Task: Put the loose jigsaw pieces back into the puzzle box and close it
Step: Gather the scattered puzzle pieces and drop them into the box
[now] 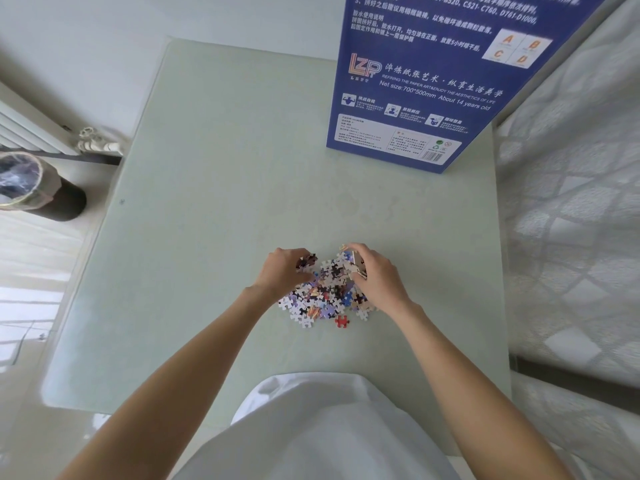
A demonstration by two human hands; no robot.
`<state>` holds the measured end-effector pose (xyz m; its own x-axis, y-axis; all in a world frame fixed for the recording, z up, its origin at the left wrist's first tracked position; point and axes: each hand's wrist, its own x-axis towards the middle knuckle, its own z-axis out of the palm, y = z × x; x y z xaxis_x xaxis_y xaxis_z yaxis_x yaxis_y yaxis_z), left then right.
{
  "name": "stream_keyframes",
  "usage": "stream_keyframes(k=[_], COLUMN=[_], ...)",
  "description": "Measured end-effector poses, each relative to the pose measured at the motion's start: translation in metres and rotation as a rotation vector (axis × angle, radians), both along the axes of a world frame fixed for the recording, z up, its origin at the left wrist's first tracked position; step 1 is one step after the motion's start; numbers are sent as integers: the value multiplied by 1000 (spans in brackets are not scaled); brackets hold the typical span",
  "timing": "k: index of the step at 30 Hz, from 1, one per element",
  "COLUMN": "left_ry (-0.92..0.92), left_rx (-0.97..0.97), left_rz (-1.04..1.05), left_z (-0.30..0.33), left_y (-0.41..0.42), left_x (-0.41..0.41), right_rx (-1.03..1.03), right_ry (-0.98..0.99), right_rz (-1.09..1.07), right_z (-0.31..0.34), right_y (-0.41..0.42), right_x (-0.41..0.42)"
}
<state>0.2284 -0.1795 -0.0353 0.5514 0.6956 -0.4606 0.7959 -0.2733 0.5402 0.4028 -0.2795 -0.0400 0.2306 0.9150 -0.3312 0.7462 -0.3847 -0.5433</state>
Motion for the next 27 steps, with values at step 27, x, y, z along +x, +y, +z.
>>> stream_keyframes(k=[27], left_ry=[-593], left_rx=[424], left_rz=[-29], left_z=[186], left_y=[105], left_x=[91], right_rx=[450], right_ry=[279], right_rz=[39], right_z=[236], right_y=[75], right_x=[103])
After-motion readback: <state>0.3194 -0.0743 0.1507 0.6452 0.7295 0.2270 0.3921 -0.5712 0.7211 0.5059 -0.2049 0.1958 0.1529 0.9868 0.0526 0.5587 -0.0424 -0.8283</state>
